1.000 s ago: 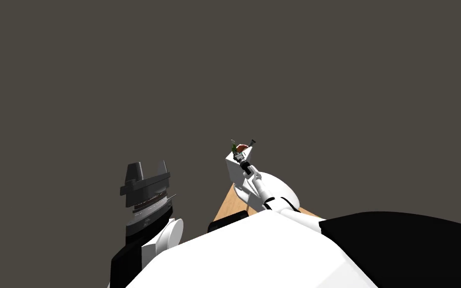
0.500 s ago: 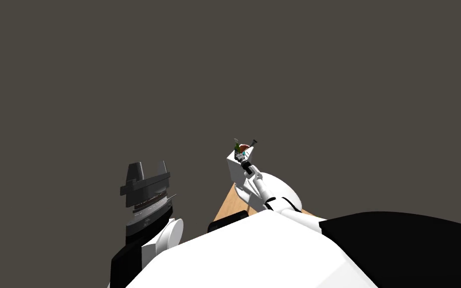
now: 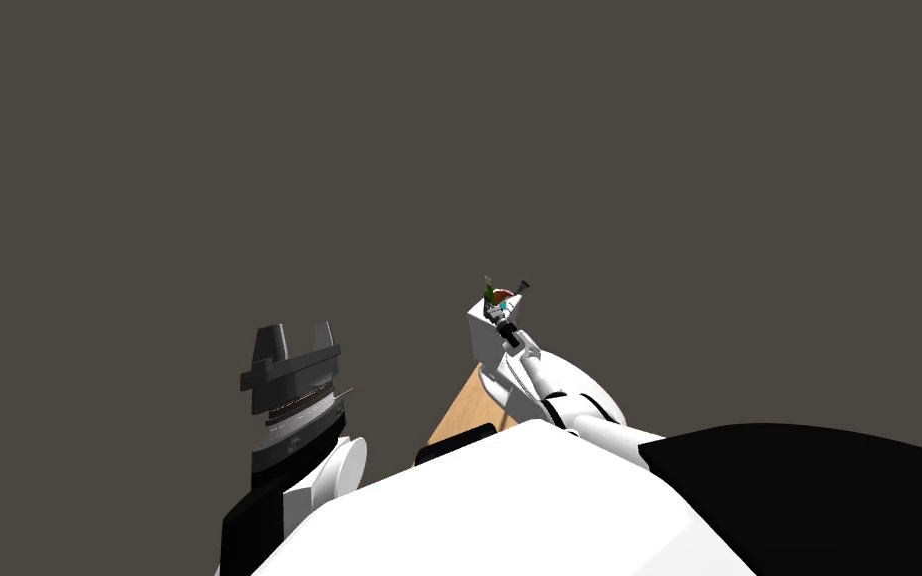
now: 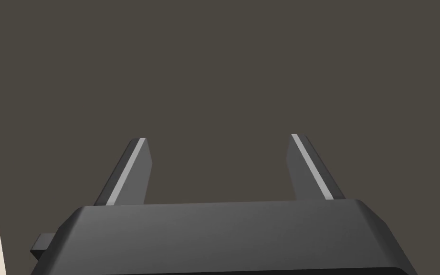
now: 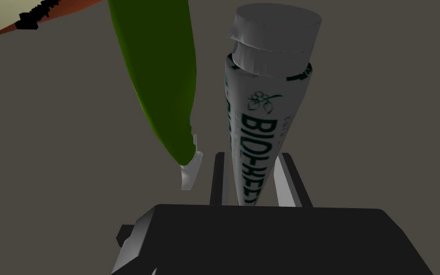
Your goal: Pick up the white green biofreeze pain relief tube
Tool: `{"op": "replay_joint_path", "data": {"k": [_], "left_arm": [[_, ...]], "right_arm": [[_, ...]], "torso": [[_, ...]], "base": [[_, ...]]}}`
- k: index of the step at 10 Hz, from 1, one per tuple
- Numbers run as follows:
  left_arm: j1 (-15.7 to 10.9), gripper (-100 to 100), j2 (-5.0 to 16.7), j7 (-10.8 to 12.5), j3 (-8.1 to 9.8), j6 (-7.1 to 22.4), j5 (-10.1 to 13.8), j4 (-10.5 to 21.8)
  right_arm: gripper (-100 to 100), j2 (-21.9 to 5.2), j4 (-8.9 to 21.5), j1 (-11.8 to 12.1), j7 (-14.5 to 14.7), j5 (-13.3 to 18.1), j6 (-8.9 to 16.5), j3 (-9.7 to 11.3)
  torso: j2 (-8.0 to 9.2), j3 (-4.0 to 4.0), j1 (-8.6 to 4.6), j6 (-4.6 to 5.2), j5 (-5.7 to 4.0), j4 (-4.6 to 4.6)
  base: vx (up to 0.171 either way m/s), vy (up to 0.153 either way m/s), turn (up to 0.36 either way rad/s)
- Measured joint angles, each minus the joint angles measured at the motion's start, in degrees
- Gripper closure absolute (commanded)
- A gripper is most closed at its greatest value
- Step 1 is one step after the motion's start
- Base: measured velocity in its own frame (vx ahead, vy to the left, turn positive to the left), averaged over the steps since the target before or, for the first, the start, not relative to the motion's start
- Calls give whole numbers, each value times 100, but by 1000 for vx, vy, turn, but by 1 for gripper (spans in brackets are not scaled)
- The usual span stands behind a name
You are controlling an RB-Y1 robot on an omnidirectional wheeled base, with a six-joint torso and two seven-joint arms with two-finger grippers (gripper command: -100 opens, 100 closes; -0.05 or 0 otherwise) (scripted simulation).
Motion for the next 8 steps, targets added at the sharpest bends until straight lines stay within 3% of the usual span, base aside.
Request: {"op": "replay_joint_path", "data": {"k": [1, 2, 4, 5, 7, 8], "left_arm": [[-1, 0, 0, 0, 0, 0, 0, 0], [-1, 0, 0, 0, -1, 0, 0, 0], [1, 0, 0, 0, 1, 0, 0, 0], [0, 0, 0, 0, 0, 0, 0, 0], [-1, 0, 0, 0, 0, 0, 0, 0], [0, 0, 0, 0, 0, 0, 0, 0]], "right_arm": [[100, -120, 228, -108, 31, -59, -56, -141], [100, -268, 117, 77, 2, -129, -69, -266], [100, -345, 280, 69, 37, -188, -188, -405], [100, -481, 522, 5, 77, -258, -304, -571], [100, -751, 764, 100, 168, -432, -540, -961], [100, -887, 595, 274, 84, -495, -491, -1069]], "torso": [[-6, -3, 0, -5, 0, 0], [-1, -5, 8, -16, -5, -8], [-13, -12, -5, 0, -8, -12], [-18, -15, 0, -14, -8, -13], [-16, -20, 19, -23, -11, -22], [-10, -15, 27, -24, -9, -19]], "base": [[-67, 55, 474], [-54, 33, 117], [-31, 36, 92], [-62, 74, 407], [-88, 95, 350], [-65, 66, 109]]}}
